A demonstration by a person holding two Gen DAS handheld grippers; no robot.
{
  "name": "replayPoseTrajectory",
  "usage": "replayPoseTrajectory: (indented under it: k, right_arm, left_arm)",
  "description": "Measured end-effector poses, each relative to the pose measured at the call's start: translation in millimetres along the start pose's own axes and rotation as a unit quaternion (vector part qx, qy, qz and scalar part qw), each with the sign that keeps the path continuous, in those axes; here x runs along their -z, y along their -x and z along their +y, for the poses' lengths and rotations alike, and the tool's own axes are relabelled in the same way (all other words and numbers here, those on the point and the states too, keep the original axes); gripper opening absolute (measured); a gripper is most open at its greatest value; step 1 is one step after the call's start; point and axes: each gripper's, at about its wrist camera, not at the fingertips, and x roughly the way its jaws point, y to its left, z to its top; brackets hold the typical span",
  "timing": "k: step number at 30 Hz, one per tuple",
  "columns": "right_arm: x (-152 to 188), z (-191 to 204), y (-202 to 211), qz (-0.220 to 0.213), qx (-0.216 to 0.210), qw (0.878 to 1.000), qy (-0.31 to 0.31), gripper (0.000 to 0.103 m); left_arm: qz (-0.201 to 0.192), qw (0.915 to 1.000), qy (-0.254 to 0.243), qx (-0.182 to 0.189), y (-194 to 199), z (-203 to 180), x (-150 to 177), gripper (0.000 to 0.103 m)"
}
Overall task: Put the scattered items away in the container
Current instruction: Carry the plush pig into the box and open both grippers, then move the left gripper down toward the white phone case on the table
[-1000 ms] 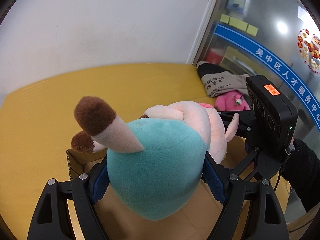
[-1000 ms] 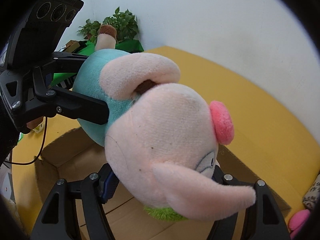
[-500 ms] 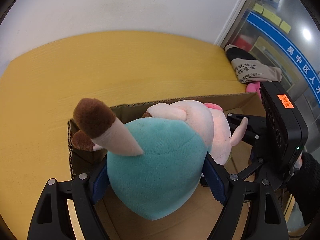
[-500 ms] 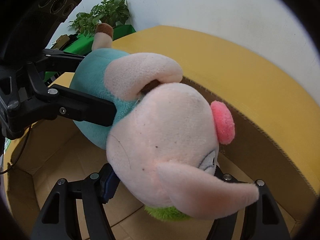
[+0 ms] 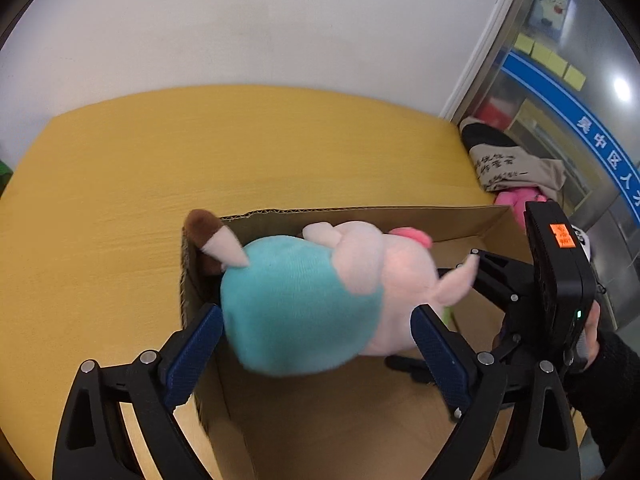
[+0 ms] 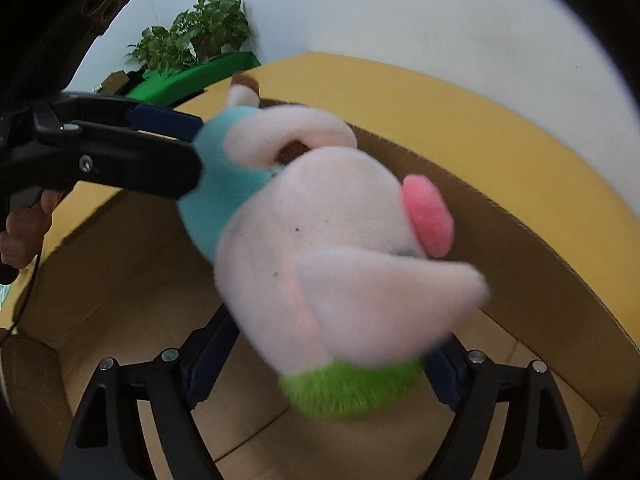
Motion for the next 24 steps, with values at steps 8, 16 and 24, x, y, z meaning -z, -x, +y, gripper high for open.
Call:
replayPoseTrajectory:
  k: [8, 16, 24]
  right_arm:
    - [71, 33, 113, -0.049, 0.011, 0.999, 0.014, 0.085]
    - [172, 63, 173, -0.050, 0.075, 0.994, -0.054, 0.085]
    - [243, 45, 147, -0.023, 0.118, 0.983, -0.141, 0.086]
  left_arm:
    - [-0.022, 0.9991, -0.036, 0.010, 71, -36, 77, 0.098]
    - [0.010, 0.9982, -0.059, 0.004, 68, -77, 156, 0.098]
    - [0.024, 0.9991, -0.028, -0.022, 59, -80, 197, 0.098]
